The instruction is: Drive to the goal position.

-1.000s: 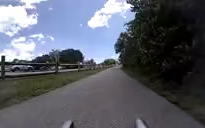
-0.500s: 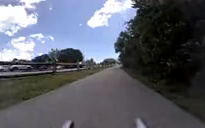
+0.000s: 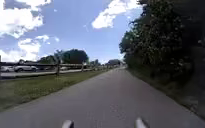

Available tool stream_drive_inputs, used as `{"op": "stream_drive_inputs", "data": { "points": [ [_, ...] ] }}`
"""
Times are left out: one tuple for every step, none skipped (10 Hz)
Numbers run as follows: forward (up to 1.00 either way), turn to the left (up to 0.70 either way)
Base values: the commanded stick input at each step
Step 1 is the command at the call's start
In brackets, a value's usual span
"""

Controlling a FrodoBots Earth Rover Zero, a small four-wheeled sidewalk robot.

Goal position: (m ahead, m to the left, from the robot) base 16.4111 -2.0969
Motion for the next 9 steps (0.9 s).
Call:
{"op": "stream_drive_inputs", "data": {
  "points": [
    [0.5,0.0],
    [0.5,0.0],
    [0.5,0.0],
    [0.5,0.0],
    [0.5,0.0],
    [0.5,0.0],
    [0.5,0.0],
    [0.5,0.0],
    [0.5,0.0]
  ]
}}
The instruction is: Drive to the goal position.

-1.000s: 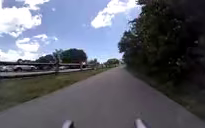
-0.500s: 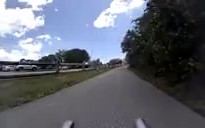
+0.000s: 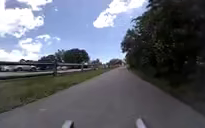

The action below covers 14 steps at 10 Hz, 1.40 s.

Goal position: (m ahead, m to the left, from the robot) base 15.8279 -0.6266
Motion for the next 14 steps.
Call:
{"op": "stream_drive_inputs", "data": {
  "points": [
    [0.5,0.0],
    [0.5,0.0],
    [0.5,0.0],
    [0.5,0.0],
    [0.5,0.0],
    [0.5,0.0],
    [0.5,0.0],
    [0.5,0.0],
    [0.5,0.0],
    [0.5,0.0],
    [0.5,-0.21],
    [0.5,-0.25],
    [0.5,-0.25],
    [0.5,-0.25]
  ]
}}
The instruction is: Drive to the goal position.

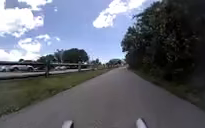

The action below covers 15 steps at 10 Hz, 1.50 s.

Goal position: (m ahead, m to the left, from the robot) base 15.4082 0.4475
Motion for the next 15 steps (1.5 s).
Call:
{"op": "stream_drive_inputs", "data": {
  "points": [
    [0.5,-0.25],
    [0.5,-0.25],
    [0.5,-0.25],
    [0.5,-0.25],
    [0.5,-0.25],
    [0.5,-0.13],
    [0.5,0.0],
    [0.5,0.0],
    [0.5,0.0],
    [0.5,0.0],
    [0.5,0.0],
    [0.5,0.0],
    [0.5,0.0],
    [0.5,0.0],
    [0.5,0.0]
  ]
}}
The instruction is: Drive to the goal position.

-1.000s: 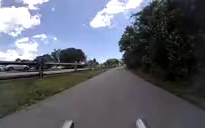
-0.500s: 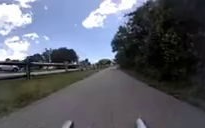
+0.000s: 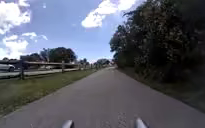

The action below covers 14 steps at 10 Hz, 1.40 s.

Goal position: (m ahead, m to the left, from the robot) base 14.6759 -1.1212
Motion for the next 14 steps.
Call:
{"op": "stream_drive_inputs", "data": {
  "points": [
    [0.5,0.0],
    [0.5,0.0],
    [0.5,0.0],
    [0.5,0.0],
    [0.5,0.0],
    [0.5,0.0],
    [0.5,0.0],
    [0.5,0.0],
    [0.5,-0.16],
    [0.5,-0.25],
    [0.5,-0.25],
    [0.5,-0.2],
    [0.5,0.0],
    [0.5,0.0]
  ]
}}
